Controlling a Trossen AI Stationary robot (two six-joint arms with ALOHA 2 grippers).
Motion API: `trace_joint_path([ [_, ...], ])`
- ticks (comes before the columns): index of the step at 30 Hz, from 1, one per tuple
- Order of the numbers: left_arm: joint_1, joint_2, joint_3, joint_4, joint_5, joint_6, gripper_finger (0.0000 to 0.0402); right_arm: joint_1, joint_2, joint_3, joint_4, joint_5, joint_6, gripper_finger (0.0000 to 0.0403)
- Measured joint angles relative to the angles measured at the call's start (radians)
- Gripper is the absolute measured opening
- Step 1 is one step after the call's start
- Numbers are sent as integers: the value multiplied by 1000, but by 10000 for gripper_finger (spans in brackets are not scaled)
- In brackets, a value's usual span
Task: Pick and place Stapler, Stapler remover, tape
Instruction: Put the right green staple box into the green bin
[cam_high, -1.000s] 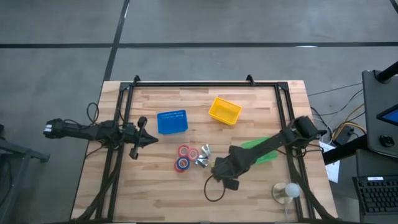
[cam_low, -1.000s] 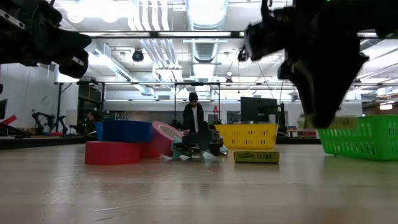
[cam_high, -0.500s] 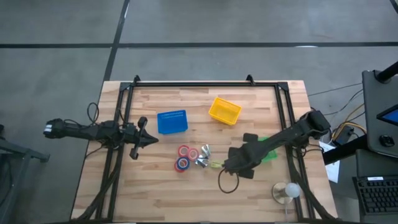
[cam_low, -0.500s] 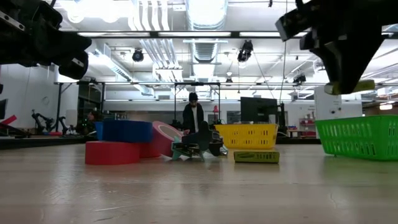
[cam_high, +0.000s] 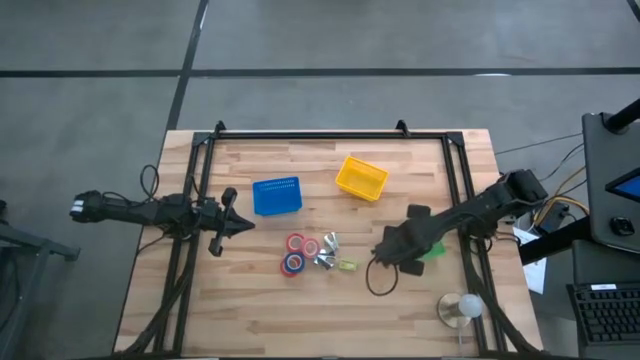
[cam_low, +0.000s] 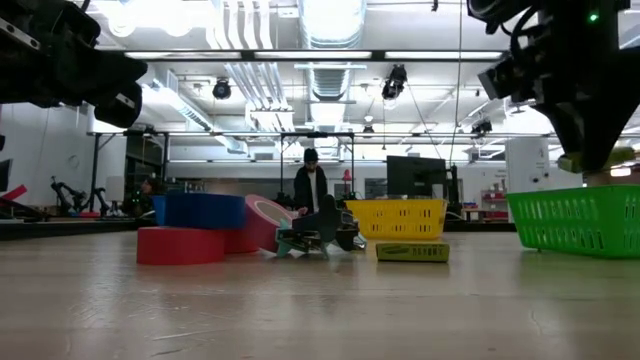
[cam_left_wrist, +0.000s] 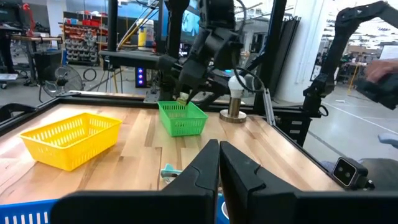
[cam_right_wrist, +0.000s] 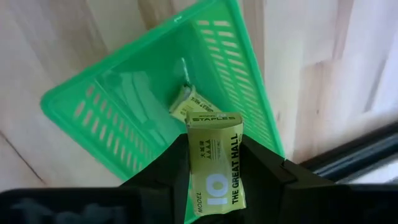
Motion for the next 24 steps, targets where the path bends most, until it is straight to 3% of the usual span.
trace_joint_path([
  [10, 0, 0, 0, -2, 0, 0, 16, -73, -115, -192, 118, -54, -77, 122],
  [24, 0, 0, 0, -5, 0, 0, 16, -121, -125, -279, 241, -65, -129, 126],
])
